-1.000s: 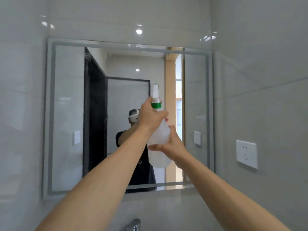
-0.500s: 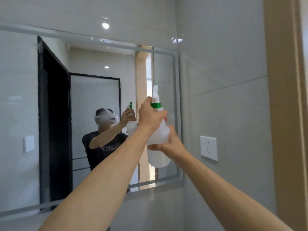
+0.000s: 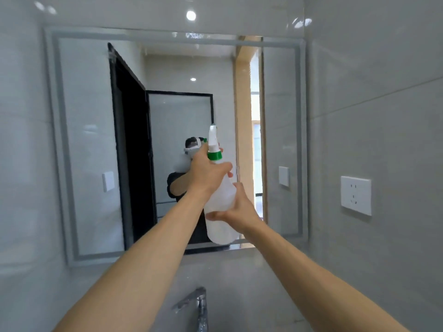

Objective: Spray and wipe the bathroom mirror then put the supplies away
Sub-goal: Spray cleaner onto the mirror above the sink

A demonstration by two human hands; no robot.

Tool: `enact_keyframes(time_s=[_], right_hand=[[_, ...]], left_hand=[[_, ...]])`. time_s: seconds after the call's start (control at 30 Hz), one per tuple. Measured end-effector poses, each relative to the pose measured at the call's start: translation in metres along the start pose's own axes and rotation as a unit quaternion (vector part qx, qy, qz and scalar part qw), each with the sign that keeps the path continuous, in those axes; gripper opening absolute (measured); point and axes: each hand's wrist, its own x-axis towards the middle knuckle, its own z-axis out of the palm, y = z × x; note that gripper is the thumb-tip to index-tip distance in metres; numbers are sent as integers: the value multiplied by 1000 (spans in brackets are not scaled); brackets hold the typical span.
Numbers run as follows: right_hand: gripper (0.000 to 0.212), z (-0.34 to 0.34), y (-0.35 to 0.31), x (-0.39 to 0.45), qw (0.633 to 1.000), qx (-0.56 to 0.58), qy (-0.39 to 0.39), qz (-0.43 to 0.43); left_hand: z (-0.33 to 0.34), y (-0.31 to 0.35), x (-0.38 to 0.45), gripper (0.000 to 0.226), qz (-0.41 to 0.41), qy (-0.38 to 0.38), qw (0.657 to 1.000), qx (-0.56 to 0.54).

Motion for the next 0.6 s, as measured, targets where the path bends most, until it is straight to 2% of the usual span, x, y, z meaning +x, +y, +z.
enact_keyframes(time_s=[0.33, 0.6], right_hand=[[98, 129, 31, -24, 990, 4, -138, 27], [85, 210, 34, -46, 974, 15, -223, 42]], left_hand=[[-110, -84, -55, 37, -98, 119, 986, 59], [-182, -117, -97, 42, -146, 198, 968, 45]])
